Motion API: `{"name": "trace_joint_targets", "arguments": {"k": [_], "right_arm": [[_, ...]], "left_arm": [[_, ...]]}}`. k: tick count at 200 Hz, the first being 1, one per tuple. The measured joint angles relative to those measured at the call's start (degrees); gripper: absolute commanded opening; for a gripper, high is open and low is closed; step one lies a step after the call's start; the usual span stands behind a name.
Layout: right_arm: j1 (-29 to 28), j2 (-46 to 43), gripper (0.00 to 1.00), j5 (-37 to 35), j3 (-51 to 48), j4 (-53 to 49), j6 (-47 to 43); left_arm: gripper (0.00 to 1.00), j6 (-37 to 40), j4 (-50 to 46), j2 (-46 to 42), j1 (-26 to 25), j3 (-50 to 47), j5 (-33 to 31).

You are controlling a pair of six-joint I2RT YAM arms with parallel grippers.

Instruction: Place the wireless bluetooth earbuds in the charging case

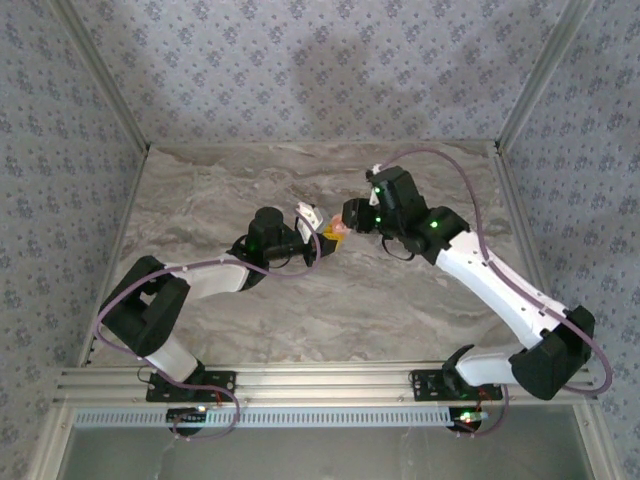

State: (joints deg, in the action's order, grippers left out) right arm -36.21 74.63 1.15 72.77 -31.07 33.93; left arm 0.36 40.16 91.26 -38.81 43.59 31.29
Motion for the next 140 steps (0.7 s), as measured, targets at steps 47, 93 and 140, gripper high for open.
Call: {"name": "trace_joint_targets", "arguments": {"k": [47, 93, 140], "right_arm": [[7.6, -0.1, 0.34, 10.0, -3.8, 2.7, 2.6], [10.3, 0.0, 0.34, 17.1, -7.6, 4.9, 4.5], [11.0, 1.2, 0.34, 20.5, -7.8, 6.4, 4.9]], "left_arm": [[0.04, 0.0, 0.5, -0.2, 0.0, 0.0, 1.1], [0.04, 0.0, 0.6, -0.2, 0.0, 0.0, 1.8], [0.04, -0.2, 0.6, -0.2, 0.0, 0.0, 2.4]]}}
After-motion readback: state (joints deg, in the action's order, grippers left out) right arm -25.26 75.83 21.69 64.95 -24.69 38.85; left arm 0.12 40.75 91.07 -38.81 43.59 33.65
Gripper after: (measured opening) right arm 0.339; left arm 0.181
